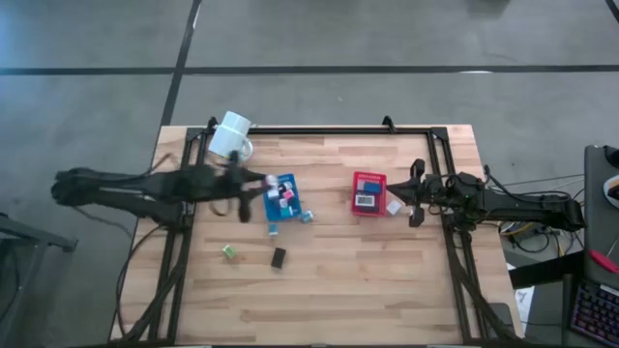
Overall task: Pick & Place Office items
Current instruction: Put the pink charger adapter into the blue bin
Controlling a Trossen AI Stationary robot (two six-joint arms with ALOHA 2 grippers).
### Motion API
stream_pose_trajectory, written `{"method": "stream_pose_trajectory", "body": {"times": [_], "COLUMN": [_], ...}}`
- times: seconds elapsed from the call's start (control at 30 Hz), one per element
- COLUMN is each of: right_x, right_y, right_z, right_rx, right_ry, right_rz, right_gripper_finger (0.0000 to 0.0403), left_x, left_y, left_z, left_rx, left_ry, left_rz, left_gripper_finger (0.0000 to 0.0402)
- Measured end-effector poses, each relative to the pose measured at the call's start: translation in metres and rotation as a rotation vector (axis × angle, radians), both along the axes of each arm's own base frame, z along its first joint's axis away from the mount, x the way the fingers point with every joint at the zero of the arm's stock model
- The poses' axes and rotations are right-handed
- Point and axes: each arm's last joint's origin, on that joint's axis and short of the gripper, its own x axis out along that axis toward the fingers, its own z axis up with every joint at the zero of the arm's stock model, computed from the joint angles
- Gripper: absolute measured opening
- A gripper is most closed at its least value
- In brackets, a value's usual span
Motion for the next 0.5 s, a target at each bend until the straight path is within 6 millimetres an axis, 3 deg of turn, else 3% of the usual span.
{"method": "stream_pose_trajectory", "body": {"times": [0.1,0.23,0.5], "right_x": [0.000,0.000,0.001], "right_y": [0.000,0.000,0.000], "right_z": [0.001,0.001,0.001], "right_rx": [-0.001,-0.002,0.004], "right_ry": [-0.010,-0.011,-0.006], "right_rz": [0.000,-0.001,0.000], "right_gripper_finger": [0.0008,0.0008,0.0008], "left_x": [-0.036,-0.067,-0.092], "left_y": [0.001,0.001,0.004], "left_z": [-0.004,-0.010,-0.025], "left_rx": [-0.023,-0.033,-0.027], "left_ry": [-0.116,-0.232,-0.312], "left_rz": [0.030,0.032,0.138], "left_gripper_finger": [0.0120,0.0120,0.0120]}}
